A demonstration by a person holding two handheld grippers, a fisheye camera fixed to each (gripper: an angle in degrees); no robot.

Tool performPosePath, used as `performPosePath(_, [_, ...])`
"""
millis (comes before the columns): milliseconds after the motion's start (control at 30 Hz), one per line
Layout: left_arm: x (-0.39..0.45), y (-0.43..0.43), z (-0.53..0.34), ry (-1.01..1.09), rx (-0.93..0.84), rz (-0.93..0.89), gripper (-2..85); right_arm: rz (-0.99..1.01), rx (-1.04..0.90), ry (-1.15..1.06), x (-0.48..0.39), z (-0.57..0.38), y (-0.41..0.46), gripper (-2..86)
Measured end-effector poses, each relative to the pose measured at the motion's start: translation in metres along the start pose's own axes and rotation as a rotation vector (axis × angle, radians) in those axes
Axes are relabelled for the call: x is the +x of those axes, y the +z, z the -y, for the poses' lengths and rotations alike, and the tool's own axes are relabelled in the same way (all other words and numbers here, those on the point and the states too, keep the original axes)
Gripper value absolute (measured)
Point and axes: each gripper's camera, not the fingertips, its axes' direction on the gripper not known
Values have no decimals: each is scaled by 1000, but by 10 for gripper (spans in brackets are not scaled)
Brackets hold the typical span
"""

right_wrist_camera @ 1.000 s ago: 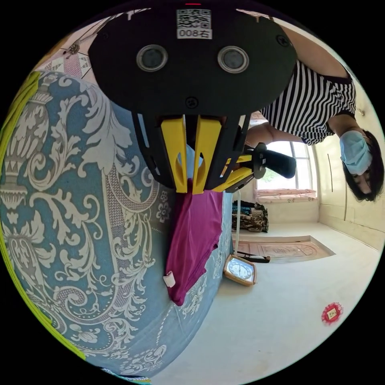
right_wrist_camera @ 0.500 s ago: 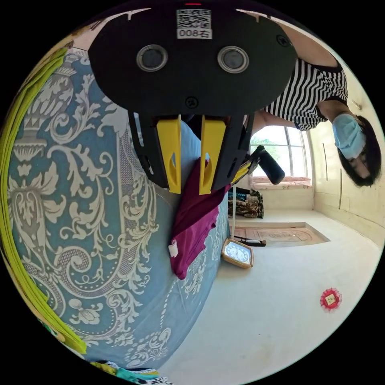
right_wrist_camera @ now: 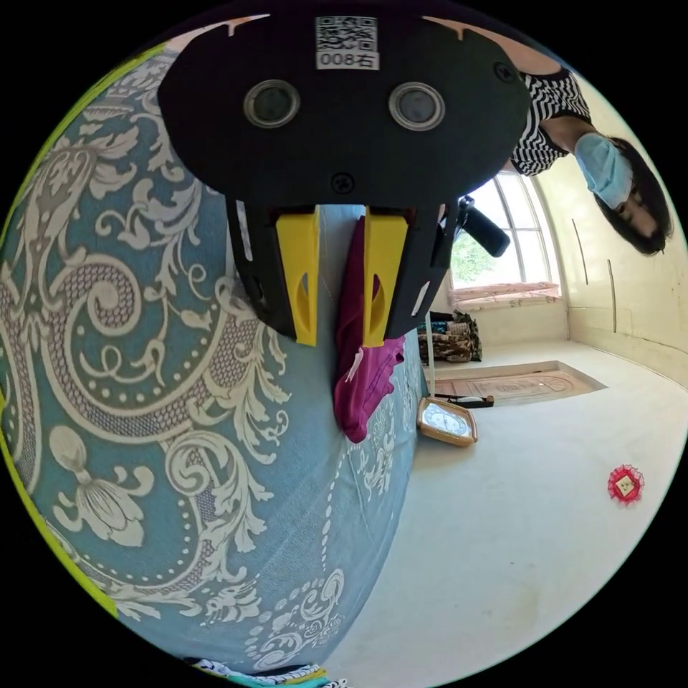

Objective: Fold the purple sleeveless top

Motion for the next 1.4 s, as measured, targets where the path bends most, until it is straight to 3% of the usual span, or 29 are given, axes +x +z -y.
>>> performPosePath(300, [11, -6, -15, 113, -30, 29, 23, -45, -45, -10, -8, 31, 61, 85])
performPosePath(833, [-20, -53, -52, 133, -16, 9, 21, -100, -74, -78, -25, 44, 197, 21])
performPosePath(1167, [-86, -148, -104, 20, 102, -17, 20, -88, -25, -275, -99, 16, 281, 14])
performPosePath(1400, [-172, -241, -171, -231, 222, -34, 20, -106, -125, -451, -168, -6, 409, 13])
